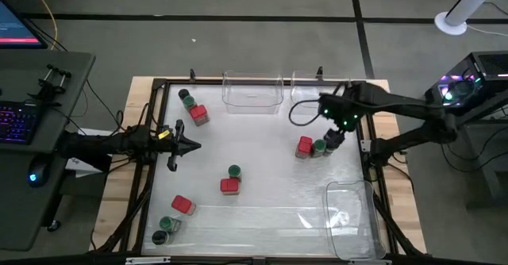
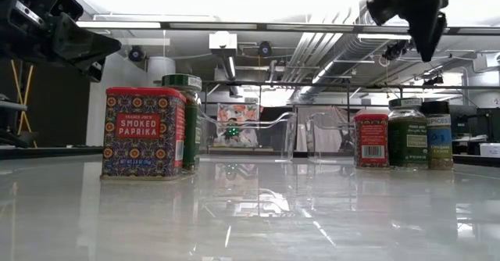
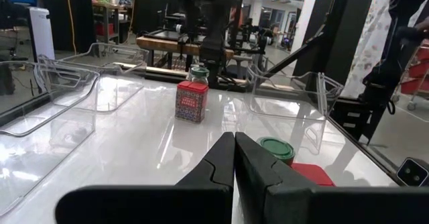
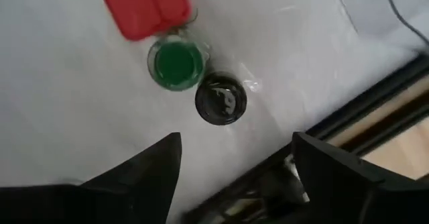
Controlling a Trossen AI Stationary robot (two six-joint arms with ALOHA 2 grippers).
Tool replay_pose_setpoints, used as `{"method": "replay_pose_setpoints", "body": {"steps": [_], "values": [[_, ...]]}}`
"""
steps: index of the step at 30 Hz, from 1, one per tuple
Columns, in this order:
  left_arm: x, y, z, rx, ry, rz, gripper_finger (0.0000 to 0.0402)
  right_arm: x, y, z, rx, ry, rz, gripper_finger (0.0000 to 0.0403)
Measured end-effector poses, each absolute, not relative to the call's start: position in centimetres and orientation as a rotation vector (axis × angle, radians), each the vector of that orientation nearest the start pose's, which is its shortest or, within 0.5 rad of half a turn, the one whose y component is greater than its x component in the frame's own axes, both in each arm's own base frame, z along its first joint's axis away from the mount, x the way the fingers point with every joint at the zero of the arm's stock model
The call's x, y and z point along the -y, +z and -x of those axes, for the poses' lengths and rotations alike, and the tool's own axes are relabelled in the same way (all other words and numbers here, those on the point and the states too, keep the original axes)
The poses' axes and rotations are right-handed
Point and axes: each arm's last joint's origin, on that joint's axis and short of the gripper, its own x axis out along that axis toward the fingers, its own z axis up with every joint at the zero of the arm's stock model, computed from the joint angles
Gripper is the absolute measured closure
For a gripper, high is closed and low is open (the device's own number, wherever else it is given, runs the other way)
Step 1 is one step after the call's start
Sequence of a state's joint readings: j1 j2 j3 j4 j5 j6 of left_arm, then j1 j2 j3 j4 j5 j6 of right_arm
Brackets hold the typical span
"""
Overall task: Sort spices by type
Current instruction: Put the black seasoning bottle into the top right transparent bin
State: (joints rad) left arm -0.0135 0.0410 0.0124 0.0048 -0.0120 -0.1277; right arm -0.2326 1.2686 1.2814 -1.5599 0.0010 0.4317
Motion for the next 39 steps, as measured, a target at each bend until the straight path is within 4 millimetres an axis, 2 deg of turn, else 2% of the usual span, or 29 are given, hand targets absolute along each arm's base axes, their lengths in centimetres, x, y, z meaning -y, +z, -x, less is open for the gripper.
{"method": "replay_pose_setpoints", "body": {"steps": [7, 11, 19, 26, 39], "values": [[0.1, 16.5, -10.0, -0.024, 0.000, 0.127, 0.0401, 3.5, 32.0, -18.5, -1.529, -0.278, -0.279, 0.0123], [0.1, 16.5, -10.0, -0.024, 0.000, 0.128, 0.0401, 3.6, 31.8, -18.9, -1.502, -0.201, -0.197, 0.0123], [0.1, 16.5, -10.0, -0.024, 0.000, 0.127, 0.0401, 3.5, 27.2, -18.8, -1.544, -0.119, -0.158, 0.0123], [0.1, 16.5, -10.0, -0.024, 0.000, 0.128, 0.0402, 3.5, 24.4, -17.6, -1.533, -0.121, -0.041, 0.0123], [0.1, 16.5, -10.0, -0.024, 0.000, 0.127, 0.0401, 3.2, 22.2, -16.8, -1.481, -0.054, 0.011, 0.0123]]}}
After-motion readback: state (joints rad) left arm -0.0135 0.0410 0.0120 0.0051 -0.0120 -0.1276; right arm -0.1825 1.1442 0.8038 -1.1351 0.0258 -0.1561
